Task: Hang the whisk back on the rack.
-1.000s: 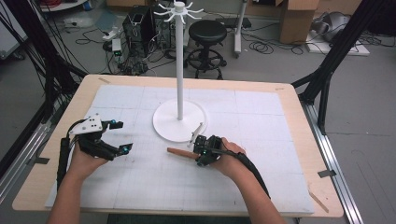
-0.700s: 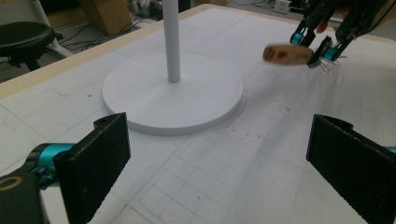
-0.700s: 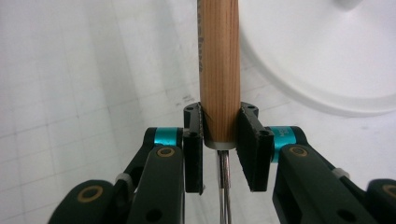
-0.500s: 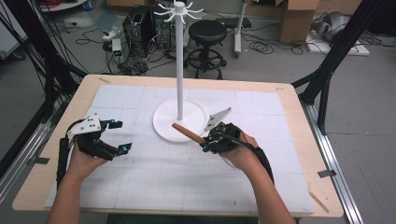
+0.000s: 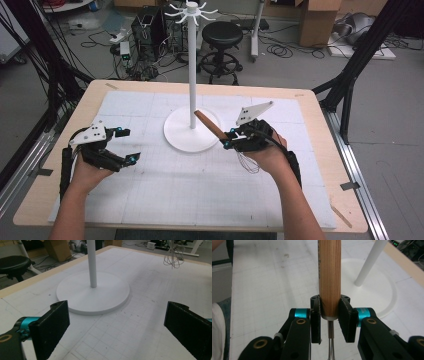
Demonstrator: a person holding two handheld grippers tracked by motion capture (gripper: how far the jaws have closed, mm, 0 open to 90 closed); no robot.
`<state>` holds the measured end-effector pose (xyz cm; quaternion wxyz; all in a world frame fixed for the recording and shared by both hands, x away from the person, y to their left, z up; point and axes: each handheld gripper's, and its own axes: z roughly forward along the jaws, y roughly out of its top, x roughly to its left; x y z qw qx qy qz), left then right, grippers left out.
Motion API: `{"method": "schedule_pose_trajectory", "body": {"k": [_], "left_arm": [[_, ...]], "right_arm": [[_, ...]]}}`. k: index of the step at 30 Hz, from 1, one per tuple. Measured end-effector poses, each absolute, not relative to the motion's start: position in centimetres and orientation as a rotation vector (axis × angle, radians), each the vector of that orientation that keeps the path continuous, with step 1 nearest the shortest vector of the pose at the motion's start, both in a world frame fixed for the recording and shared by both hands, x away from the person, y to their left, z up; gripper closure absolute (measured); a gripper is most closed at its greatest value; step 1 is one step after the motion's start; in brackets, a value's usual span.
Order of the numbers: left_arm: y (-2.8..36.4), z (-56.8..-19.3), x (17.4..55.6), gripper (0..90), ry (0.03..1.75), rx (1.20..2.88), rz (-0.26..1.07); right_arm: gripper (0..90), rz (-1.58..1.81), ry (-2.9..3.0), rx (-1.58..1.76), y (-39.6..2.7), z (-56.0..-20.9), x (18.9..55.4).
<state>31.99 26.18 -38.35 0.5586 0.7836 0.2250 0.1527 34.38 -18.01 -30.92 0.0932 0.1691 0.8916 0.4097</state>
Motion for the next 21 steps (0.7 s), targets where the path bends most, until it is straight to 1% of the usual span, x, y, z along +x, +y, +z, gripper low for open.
{"method": "schedule_pose_trajectory", "body": {"k": [13, 21], "left_arm": [[25.7, -37.9, 31.7, 6.9, 0.511, 1.855, 0.368], [25.6, -38.0, 31.8, 6.9, 0.508, 1.860, 0.367]], "right_arm": [[73.4, 1.350, 2.572, 0.509, -19.8, -27.0, 35.6], [73.4, 1.392, 2.547, 0.487, -19.3, -24.9, 36.2]]}}
